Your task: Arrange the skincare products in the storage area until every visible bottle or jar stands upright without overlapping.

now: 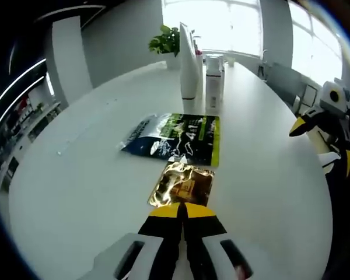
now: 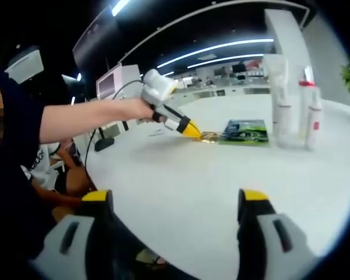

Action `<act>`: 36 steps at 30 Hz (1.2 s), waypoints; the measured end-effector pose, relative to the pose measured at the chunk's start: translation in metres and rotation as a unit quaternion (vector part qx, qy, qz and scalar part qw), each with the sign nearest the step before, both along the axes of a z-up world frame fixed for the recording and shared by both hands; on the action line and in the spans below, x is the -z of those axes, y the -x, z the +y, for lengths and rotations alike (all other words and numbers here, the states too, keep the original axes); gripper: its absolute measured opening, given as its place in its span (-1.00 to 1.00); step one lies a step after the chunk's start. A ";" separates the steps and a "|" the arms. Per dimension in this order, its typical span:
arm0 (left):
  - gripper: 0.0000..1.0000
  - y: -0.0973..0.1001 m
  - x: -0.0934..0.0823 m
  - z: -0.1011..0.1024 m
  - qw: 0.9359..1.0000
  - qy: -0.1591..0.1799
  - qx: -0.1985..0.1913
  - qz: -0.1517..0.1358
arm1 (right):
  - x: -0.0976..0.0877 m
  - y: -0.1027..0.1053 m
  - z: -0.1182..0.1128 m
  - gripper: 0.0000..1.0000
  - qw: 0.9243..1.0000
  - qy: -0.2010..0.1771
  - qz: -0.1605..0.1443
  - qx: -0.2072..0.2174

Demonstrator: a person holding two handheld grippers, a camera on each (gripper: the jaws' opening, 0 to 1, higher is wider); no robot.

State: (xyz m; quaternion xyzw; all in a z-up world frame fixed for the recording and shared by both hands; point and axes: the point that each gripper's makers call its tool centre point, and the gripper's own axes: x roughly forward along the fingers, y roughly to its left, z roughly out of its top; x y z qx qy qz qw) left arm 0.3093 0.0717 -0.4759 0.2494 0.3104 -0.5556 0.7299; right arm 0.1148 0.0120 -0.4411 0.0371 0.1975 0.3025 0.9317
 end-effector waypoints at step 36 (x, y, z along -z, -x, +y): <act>-1.00 0.001 0.000 -0.008 0.999 -0.014 0.010 -0.036 | 0.000 0.001 0.002 0.75 1.000 0.002 0.001 -0.001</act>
